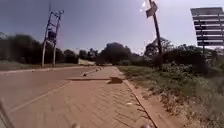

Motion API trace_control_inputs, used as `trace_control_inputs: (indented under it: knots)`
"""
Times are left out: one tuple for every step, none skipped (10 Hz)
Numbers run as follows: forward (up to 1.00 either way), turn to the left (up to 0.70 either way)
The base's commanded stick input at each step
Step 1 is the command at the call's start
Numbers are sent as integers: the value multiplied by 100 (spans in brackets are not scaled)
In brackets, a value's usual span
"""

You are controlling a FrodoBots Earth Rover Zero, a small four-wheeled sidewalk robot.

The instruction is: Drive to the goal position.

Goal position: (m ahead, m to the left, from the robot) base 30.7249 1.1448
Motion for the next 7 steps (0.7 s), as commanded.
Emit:
trace_control_inputs:
  knots:
    - [30, 0]
    - [30, 0]
    - [30, 0]
    - [30, 0]
    - [30, 0]
    - [30, 0]
    - [30, 0]
